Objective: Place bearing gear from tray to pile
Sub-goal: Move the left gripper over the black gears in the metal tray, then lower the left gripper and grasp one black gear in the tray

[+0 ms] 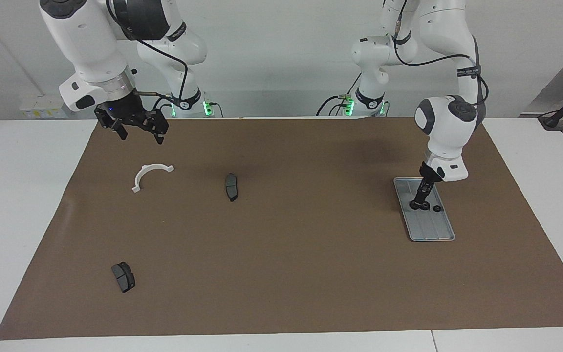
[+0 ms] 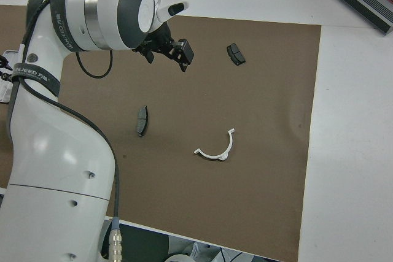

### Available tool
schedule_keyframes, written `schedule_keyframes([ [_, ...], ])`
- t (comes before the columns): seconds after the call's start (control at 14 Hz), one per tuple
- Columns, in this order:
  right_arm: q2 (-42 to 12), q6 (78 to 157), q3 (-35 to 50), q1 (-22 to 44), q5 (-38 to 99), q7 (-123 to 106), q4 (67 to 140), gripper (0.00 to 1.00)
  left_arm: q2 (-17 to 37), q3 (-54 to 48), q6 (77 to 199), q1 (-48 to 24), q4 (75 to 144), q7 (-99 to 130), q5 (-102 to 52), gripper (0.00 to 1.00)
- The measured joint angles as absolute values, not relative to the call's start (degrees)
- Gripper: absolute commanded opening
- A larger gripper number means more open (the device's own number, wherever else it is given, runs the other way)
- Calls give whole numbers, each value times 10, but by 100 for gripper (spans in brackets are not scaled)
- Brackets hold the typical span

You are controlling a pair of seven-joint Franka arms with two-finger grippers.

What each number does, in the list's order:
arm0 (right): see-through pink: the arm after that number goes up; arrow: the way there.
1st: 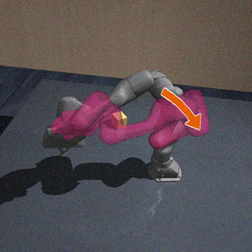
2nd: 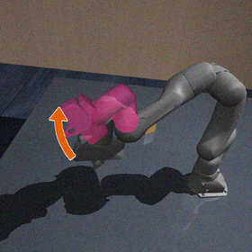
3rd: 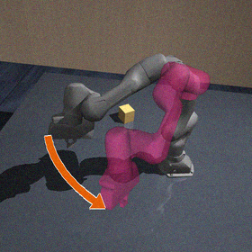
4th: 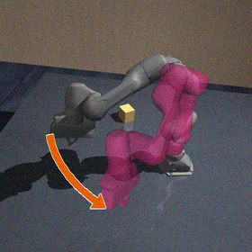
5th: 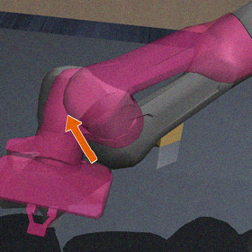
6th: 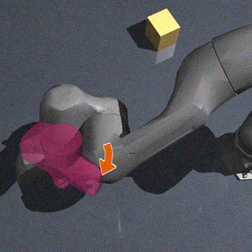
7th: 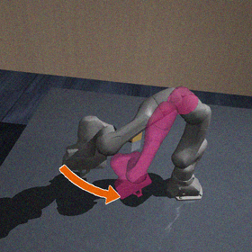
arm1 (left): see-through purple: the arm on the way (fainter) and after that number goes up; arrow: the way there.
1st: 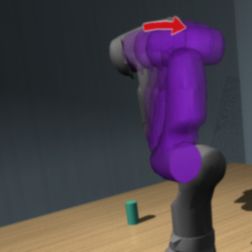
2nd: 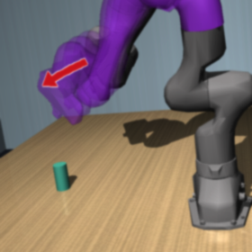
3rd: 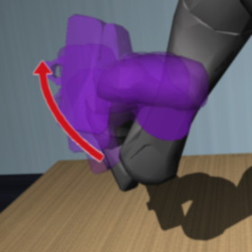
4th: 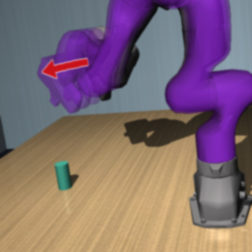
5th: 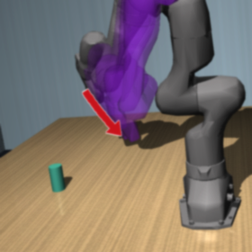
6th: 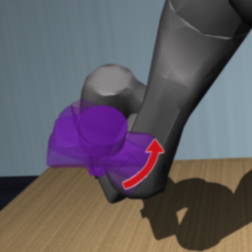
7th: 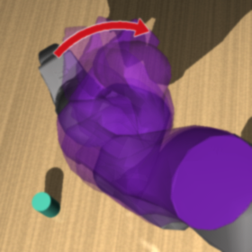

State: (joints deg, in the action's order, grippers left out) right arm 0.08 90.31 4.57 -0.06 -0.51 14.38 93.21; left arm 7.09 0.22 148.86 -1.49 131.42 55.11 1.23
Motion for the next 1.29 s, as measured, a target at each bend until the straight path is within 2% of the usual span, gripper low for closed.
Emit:
schedule_keyframes([
  [0.14, 1, 903, 46, -1, -5, 144, 932, 100, 89, 2, 1504, -16, 1314, 578, 12, 75],
  [0.36, 1, 903, 46, -1, -5, 144, 932, 100, 94, 3, 1507, -16, 1315, 584, 12, 64],
  [0.5, 1, 903, 46, -1, -5, 144, 932, 100, 94, 3, 1507, -16, 1316, 584, 12, 60],
  [0.79, 1, 903, 46, -1, -5, 144, 932, 100, 94, 3, 1508, -21, 1316, 584, 12, 38],
  [1.21, 1, 903, 46, -1, -5, 144, 932, 100, 91, 4, 1509, -27, 1316, 584, 13, 14],
  [1.29, 1, 903, 46, -1, -5, 144, 932, 100, 91, 4, 1509, -27, 1315, 584, 13, 13],
])
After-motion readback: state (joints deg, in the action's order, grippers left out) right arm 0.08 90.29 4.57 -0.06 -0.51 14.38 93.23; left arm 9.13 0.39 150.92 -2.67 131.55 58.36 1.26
